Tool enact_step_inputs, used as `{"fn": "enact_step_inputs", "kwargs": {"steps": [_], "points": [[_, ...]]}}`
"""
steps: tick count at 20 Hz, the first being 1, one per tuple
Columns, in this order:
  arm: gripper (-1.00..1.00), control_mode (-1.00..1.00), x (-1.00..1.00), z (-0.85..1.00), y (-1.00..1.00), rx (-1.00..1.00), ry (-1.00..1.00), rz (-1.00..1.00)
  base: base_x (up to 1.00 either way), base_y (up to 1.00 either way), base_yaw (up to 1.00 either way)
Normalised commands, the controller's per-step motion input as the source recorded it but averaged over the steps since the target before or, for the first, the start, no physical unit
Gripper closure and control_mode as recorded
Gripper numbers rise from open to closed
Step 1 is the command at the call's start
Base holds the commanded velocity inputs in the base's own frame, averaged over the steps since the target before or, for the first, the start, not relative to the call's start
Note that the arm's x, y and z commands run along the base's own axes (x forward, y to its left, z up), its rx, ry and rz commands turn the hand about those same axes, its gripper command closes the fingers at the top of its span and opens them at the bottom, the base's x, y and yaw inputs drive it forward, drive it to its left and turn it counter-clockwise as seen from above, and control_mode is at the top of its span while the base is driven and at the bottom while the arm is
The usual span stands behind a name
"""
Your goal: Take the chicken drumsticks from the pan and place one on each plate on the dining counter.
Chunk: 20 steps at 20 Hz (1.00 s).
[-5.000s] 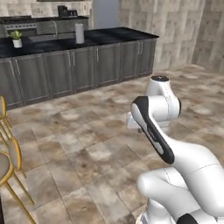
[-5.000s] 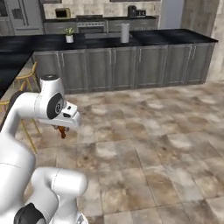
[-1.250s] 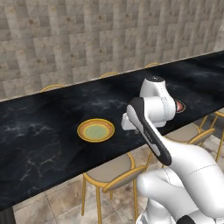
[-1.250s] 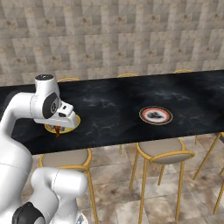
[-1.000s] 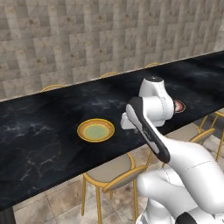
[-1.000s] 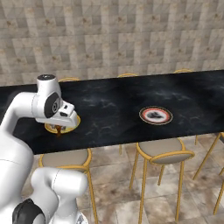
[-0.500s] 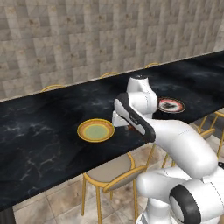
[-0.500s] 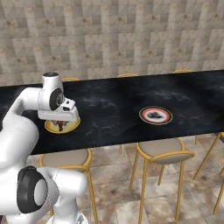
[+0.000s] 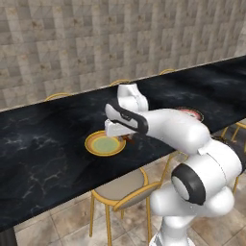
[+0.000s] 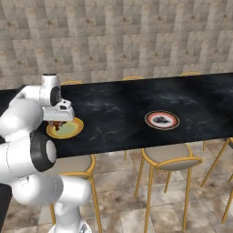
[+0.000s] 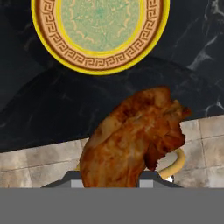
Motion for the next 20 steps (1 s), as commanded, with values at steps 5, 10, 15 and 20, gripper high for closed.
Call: {"fn": "enact_step_inputs", "kwargs": {"steps": [5,10,15,20], "points": [[1.00,-1.00,0.55,-0.36,0.27,0.00,0.00,0.08,0.00,0.00,0.00],[1.00,-1.00,0.34,-0.36,0.22,-0.05,-0.07,0.01,0.00,0.00,0.00],[1.00,-1.00,0.33,-0.23,0.05,0.00,-0.03,0.01,0.00,0.00,0.00],[1.00,-1.00,0.26,-0.22,0.00,0.00,-0.04,0.00,0.00,0.00,0.00]]}}
